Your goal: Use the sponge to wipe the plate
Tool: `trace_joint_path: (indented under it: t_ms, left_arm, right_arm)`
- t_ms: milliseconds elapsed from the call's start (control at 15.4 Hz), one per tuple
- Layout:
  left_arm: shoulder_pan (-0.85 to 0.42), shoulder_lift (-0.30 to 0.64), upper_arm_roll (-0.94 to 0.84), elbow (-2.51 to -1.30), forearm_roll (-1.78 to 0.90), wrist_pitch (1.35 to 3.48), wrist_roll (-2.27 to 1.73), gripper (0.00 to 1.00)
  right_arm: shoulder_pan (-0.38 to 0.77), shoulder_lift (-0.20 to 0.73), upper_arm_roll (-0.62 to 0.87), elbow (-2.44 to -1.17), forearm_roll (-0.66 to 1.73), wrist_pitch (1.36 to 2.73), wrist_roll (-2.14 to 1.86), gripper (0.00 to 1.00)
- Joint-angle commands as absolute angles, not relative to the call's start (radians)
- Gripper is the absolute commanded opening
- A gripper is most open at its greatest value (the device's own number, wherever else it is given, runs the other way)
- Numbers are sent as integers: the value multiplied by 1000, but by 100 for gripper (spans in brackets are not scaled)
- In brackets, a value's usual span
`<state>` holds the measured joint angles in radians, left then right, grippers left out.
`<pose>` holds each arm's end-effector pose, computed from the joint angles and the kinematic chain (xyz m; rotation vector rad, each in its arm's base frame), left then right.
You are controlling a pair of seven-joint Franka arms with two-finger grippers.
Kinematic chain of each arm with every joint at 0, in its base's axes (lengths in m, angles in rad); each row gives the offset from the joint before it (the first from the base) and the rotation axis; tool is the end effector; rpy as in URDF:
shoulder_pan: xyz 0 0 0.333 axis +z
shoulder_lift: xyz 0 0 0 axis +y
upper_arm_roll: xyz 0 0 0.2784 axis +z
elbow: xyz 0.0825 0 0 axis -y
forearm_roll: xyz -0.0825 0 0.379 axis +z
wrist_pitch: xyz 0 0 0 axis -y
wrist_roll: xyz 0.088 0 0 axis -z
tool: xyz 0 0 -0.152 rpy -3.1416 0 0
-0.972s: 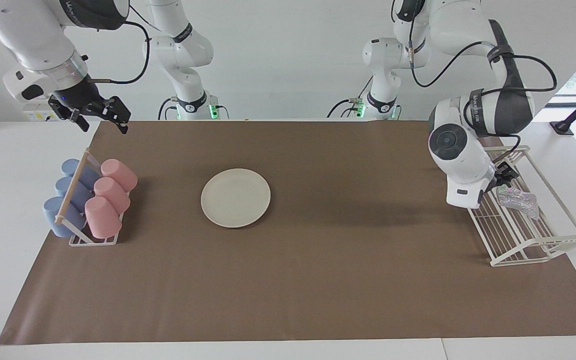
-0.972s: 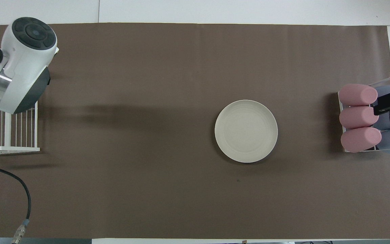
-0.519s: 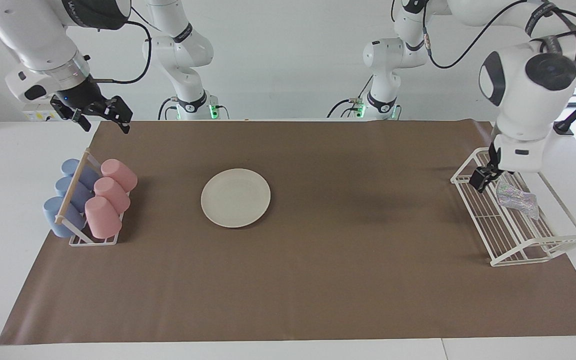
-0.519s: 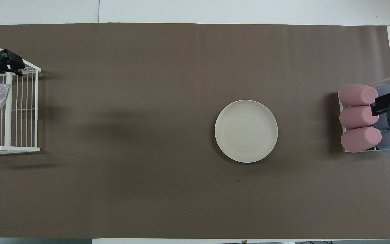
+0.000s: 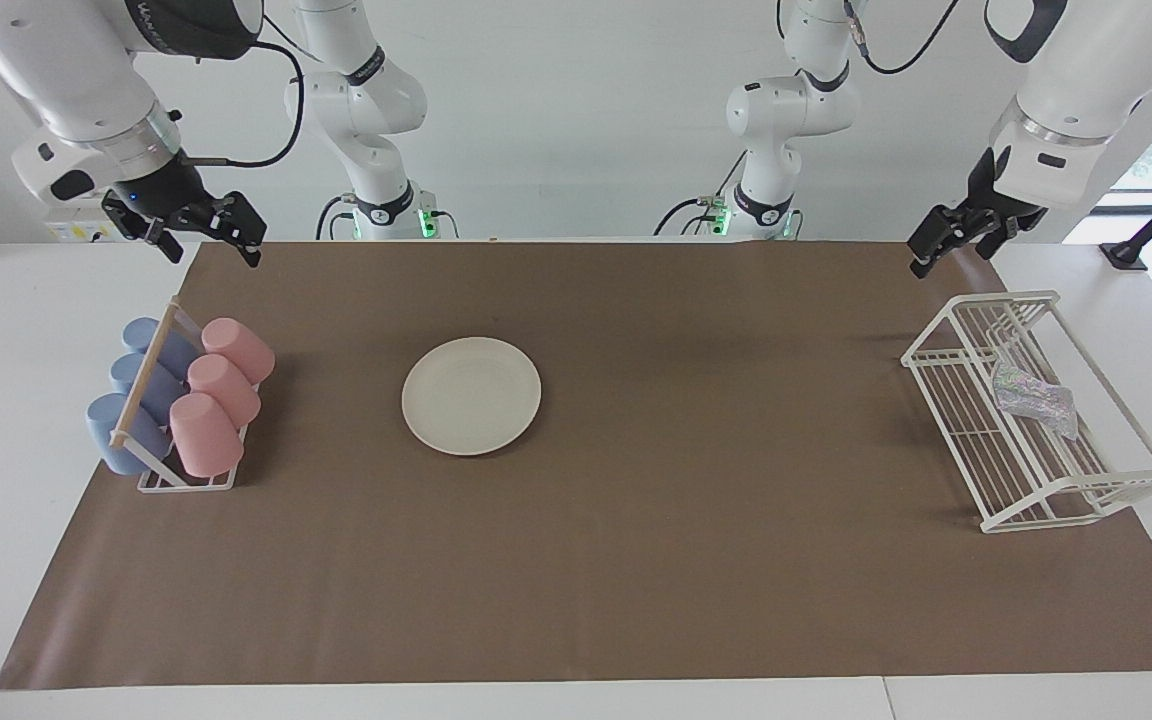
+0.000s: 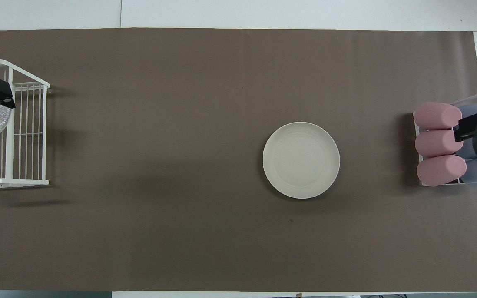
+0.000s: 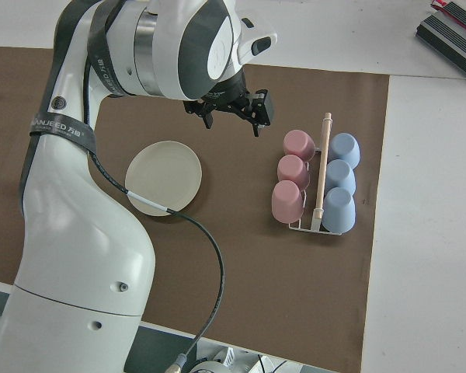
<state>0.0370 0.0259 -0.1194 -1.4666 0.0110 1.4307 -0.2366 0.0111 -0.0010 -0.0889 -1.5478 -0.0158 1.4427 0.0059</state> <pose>0.5378 -0.0419 0.5640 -3.1133 -0.2423 0.0931 0.5291 -0.0438 0.5427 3.1226 -0.1326 -0.1636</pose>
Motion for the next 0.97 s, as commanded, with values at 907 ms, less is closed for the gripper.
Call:
trace_joint_path:
  t_ms: [907]
  left_arm:
    - [-46, -25, -60, -1574, -44, 1483, -242, 100]
  right_arm:
    - [5, -12, -84, -1559, -14, 1430, -21, 100]
